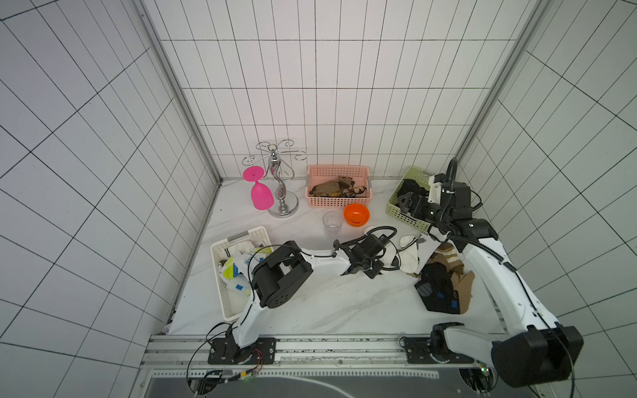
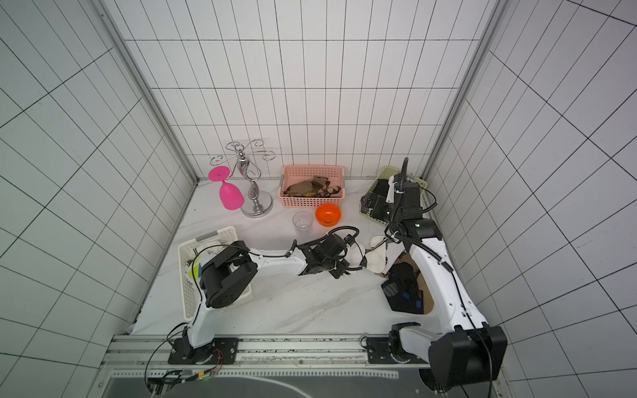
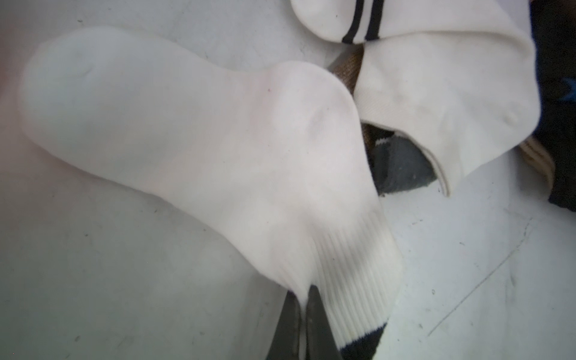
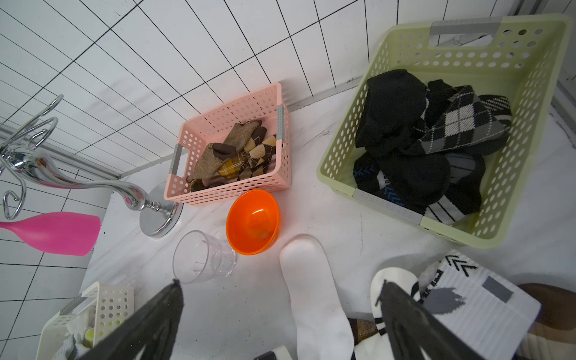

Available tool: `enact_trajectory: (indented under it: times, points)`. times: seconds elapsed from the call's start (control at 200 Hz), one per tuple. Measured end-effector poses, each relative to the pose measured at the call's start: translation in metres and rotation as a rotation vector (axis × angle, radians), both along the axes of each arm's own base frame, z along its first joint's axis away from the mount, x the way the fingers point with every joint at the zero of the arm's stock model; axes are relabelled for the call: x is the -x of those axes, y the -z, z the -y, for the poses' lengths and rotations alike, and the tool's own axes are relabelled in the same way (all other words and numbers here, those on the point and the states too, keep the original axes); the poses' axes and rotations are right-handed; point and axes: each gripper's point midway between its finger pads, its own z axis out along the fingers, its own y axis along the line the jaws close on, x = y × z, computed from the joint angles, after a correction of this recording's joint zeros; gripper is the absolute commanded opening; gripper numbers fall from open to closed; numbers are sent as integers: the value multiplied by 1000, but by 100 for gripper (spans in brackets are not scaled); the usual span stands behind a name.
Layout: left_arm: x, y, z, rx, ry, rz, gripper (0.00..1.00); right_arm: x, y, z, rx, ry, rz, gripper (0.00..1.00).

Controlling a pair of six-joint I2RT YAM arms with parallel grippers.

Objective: Sort the socks into the basket by color
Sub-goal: Pick up the sock at the center of the board.

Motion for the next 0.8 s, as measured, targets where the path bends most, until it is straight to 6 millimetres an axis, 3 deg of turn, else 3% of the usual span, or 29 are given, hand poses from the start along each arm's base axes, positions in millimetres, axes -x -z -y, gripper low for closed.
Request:
enact_trajectory:
  times: [0.14, 0.475, 0.645, 0.799]
  points:
    - [2, -28, -6, 31, -6, 29, 0, 0, 0, 1, 0, 2, 0, 99]
    - [-1, -148, -26, 189, -63, 184, 0, 0, 0, 2, 0, 5, 1, 99]
    - [-3, -189, -50, 224, -131, 229, 0, 0, 0, 2, 0, 5, 0, 100]
    - [-12, -222, -92, 259, -246, 260, 0, 1, 3, 1, -3, -2, -8, 99]
